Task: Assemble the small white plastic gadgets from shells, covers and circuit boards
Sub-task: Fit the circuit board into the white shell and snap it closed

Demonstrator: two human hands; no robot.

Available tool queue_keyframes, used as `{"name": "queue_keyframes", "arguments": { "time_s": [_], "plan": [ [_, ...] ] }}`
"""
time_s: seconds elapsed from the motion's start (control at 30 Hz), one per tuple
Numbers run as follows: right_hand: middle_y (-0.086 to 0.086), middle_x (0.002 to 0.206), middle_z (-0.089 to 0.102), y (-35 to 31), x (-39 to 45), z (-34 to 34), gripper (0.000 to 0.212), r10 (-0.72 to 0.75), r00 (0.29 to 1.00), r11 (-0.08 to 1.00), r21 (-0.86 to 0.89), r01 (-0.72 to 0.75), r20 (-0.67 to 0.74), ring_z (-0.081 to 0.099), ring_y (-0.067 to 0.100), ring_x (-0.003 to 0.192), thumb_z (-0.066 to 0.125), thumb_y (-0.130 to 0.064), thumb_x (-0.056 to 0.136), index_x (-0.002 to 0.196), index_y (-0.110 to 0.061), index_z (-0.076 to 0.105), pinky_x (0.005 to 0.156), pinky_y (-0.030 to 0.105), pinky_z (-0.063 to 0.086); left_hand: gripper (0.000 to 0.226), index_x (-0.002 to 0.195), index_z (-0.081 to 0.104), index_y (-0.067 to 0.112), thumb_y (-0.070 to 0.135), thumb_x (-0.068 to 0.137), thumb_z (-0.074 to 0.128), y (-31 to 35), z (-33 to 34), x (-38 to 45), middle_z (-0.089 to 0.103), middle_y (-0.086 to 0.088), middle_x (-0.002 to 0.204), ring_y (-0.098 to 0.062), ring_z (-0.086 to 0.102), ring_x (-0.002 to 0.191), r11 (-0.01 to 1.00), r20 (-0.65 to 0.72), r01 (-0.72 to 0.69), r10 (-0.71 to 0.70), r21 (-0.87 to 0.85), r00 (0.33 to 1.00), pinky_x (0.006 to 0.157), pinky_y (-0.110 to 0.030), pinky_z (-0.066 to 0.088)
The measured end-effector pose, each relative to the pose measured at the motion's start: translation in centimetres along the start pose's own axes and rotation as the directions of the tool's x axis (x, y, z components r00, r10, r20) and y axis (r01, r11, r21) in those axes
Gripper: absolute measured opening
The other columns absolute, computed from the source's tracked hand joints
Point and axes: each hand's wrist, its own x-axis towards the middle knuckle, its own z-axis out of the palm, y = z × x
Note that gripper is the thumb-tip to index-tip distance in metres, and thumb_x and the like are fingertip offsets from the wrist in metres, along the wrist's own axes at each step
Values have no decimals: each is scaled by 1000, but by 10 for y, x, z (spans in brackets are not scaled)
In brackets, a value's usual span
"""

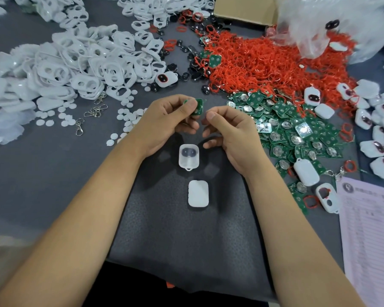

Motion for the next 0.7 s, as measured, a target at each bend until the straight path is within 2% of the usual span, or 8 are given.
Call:
{"name": "queue_keyframes", "arguments": {
  "time_s": [0.13,0.3,0.6,0.7],
  "plan": [
    [5,91,71,-1,0,0,14,-5,1000,1000,-1,5,-23,65,18,71,59,-10,102,112,-9,69,55,30,57,19,97,76,20,22,106,59,-1,-1,-1,71,1,86,-12,69,74,1000,27,-2,1,10,1000,69,-24,58],
    [3,89,70,-2,-1,1,12,-17,1000,1000,6,18,-19,64,18,71,59,-9,103,108,-9,70,52,29,56,18,101,77,20,23,106,60,-1,-1,-1,73,0,91,-13,69,75,1000,42,1,-2,26,999,69,-25,58],
    [3,87,68,-3,-1,4,9,-36,999,999,-33,35,-34,57,16,67,63,-9,101,105,-12,70,49,26,52,17,102,77,20,23,106,60,-2,0,0,73,3,86,-15,70,71,994,46,-4,-1,106,999,66,-24,58],
    [8,88,65,-4,-2,5,8,-46,998,997,-57,44,-40,55,14,66,64,-10,100,103,-11,71,48,26,51,17,105,76,19,26,106,61,-2,-2,0,74,2,89,-15,71,73,992,50,-9,3,125,999,67,-25,59]
  ]
}}
